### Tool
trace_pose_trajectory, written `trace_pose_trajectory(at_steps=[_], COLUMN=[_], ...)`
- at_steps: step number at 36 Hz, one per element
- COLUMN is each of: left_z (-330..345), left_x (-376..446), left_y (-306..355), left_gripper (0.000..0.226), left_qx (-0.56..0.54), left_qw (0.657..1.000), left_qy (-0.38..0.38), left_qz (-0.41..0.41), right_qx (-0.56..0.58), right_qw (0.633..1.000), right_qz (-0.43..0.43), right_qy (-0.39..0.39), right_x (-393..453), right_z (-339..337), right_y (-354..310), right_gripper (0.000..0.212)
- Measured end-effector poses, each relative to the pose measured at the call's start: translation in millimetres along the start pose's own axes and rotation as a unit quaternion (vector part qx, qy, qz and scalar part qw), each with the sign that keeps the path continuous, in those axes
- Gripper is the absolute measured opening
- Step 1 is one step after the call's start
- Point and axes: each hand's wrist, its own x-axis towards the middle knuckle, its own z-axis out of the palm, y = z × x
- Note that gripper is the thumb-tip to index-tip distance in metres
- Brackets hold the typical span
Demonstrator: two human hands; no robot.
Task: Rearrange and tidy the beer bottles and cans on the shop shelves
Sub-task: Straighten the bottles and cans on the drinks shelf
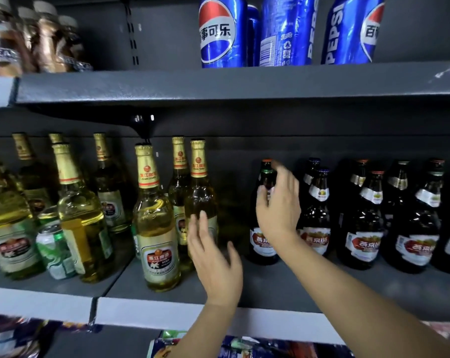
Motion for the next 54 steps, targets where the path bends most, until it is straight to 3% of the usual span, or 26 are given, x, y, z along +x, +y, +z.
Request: trace_pose_trajectory(at_steps=[2,4,7,10,13,17,22,27,33,40,50,52,54], left_z=[-11,-22,-43,-65,-84,-99,-98,-97,-95,-90,-93,-96,-97], left_x=[-3,3,18,34,48,64,82,87,93,86,87,89,91], left_y=[5,10,10,-1,-16,-35,-53,-59,-78,-86,-83,-77,-70], left_gripper=[0.069,0.062,0.061,0.069,0.086,0.103,0.090,0.089,0.083,0.081,0.076,0.073,0.073], left_qx=[-0.010,-0.021,-0.047,-0.031,-0.008,-0.059,-0.060,-0.060,-0.093,-0.147,-0.127,-0.117,-0.108], left_qw=[0.999,0.996,0.991,0.987,0.990,0.987,0.981,0.980,0.977,0.967,0.974,0.974,0.974], left_qy=[0.036,0.080,0.129,0.153,0.113,0.012,-0.074,-0.103,-0.130,-0.133,-0.136,-0.137,-0.145], left_qz=[0.027,0.031,0.012,-0.025,-0.078,-0.149,-0.171,-0.159,-0.140,-0.159,-0.133,-0.137,-0.133], right_qx=[0.041,0.062,0.087,0.112,0.076,-0.002,0.003,-0.015,-0.007,0.024,-0.002,-0.040,0.033], right_qw=[0.995,0.987,0.967,0.949,0.943,0.956,0.957,0.958,0.955,0.957,0.961,0.974,0.985], right_qz=[-0.084,-0.093,-0.002,0.087,0.111,0.089,0.131,0.183,0.219,0.218,0.200,0.182,0.165], right_qy=[-0.020,-0.115,-0.238,-0.283,-0.304,-0.280,-0.258,-0.222,-0.200,-0.188,-0.190,-0.127,0.024], right_x=[-10,-17,-20,-17,-19,-22,-13,2,23,38,42,37,31], right_z=[3,12,34,51,63,71,73,88,113,135,149,145,137], right_y=[-15,-28,-40,-48,-53,-57,-56,-44,-26,-20,-12,-20,-37], right_gripper=[0.042,0.044,0.069,0.096,0.106,0.091,0.076,0.078,0.064,0.078,0.089,0.083,0.048])
